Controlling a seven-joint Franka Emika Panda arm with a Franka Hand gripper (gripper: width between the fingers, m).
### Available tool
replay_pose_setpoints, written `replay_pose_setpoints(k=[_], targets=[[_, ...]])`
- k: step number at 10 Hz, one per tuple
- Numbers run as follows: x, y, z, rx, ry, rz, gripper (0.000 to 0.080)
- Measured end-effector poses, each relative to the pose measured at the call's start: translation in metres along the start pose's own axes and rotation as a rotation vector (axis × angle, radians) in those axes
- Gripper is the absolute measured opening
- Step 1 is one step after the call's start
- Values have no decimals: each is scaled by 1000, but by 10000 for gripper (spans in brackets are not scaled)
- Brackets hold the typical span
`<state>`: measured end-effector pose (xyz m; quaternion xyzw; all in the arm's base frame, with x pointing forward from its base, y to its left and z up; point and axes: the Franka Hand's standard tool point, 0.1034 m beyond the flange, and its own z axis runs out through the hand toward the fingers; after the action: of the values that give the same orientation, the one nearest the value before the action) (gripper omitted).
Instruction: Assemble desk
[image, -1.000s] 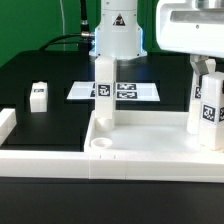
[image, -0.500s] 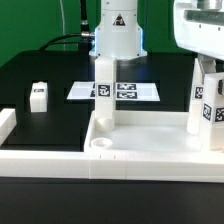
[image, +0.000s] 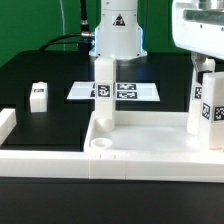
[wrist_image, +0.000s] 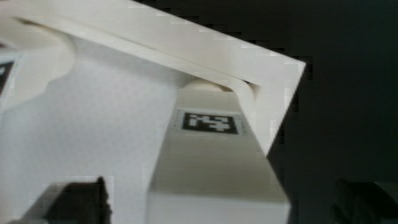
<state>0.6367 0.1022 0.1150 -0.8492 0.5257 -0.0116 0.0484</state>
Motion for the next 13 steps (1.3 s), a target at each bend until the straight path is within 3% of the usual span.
replay_pose_setpoints(k=[13], targets=[[-3,-1,4,-15,11,-950,649]])
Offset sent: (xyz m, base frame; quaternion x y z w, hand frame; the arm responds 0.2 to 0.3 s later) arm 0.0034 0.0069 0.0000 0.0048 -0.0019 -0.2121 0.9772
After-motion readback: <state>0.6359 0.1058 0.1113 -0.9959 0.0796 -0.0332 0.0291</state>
